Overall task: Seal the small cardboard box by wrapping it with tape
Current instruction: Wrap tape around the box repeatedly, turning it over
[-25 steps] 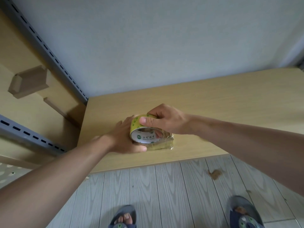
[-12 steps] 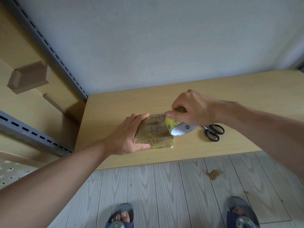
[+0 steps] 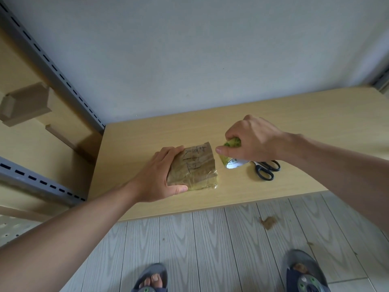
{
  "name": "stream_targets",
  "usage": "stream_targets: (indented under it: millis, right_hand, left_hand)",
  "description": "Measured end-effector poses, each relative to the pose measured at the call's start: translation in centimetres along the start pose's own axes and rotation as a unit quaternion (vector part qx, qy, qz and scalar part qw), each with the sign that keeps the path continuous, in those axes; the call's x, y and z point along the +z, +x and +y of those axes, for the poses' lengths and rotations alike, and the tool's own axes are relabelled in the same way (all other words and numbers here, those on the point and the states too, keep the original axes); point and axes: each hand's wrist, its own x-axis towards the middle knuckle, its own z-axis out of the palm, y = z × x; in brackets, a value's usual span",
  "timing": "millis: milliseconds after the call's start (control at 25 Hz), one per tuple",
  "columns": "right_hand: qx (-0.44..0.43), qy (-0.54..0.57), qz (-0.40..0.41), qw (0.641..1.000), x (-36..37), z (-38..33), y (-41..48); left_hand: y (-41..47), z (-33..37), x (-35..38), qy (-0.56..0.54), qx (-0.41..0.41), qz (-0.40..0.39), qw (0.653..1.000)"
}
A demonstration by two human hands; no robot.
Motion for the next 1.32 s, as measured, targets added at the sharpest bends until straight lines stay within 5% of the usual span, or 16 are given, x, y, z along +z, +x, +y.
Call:
stream_targets:
  millis: [600,840,1040,1320]
  right_hand:
    - [0.065,-0.006,-0.029,0.997,2.8,2.4,0.7]
    - [0.061,0.031,-0.025,0.997,5.5,2.9,-0.2]
    - [0.081,0.031,-0.01,0.996,6.3,2.0,-0.3]
    - [0.133,0.056,-0.018,0.989,5.9,1.6,-0.5]
  left_hand:
    - [0.0,0.3,0.3,0.008,-0.017,0.027,0.999]
    - [0.0,0.7,-0.1,0.03,-0.033,-0.004,0.999]
    - [1.0,3.6,-2.7,0.2,-0.103,-0.158,0.961]
    - [7.0,10.1,0.7,0.161,-0.097,-0.118,0.975]
